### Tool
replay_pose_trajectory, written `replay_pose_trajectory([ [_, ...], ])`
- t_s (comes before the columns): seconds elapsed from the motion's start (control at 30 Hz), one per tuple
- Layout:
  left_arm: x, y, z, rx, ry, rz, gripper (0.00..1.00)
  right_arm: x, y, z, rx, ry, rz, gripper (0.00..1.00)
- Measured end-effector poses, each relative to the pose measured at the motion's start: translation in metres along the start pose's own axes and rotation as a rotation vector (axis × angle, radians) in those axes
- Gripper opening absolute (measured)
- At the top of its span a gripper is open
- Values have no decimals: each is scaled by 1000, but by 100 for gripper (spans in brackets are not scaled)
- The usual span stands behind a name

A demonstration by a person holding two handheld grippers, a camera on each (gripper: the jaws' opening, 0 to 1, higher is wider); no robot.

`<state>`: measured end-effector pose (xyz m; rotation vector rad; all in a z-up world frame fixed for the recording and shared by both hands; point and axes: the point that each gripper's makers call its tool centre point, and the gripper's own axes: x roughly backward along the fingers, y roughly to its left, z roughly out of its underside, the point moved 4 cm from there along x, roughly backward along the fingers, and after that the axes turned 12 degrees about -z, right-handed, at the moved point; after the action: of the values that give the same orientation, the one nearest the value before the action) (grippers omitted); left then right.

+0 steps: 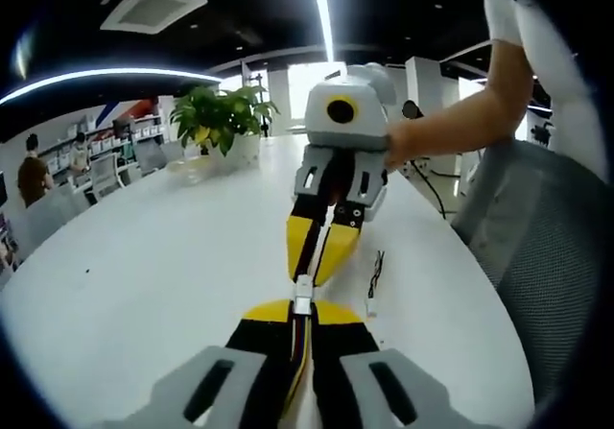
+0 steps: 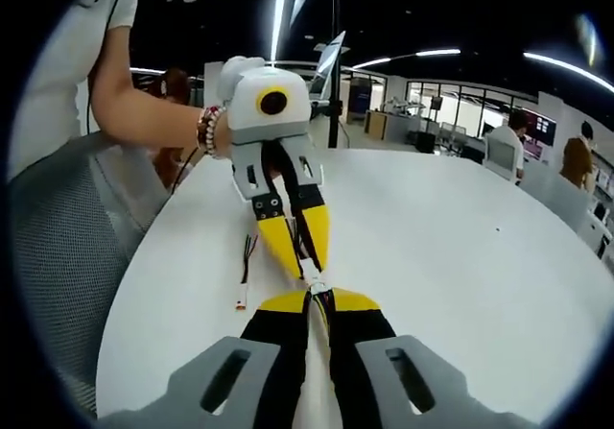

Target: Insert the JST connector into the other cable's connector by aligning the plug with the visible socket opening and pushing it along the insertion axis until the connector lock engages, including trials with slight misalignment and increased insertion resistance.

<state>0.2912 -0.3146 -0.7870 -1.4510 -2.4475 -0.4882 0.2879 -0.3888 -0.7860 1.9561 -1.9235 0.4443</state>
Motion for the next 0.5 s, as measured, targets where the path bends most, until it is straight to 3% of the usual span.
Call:
replay_pose_trajectory([
  [0.5,-12,1,23,-9,103,-52,1,-16,-3,23,-35,46,32,4],
])
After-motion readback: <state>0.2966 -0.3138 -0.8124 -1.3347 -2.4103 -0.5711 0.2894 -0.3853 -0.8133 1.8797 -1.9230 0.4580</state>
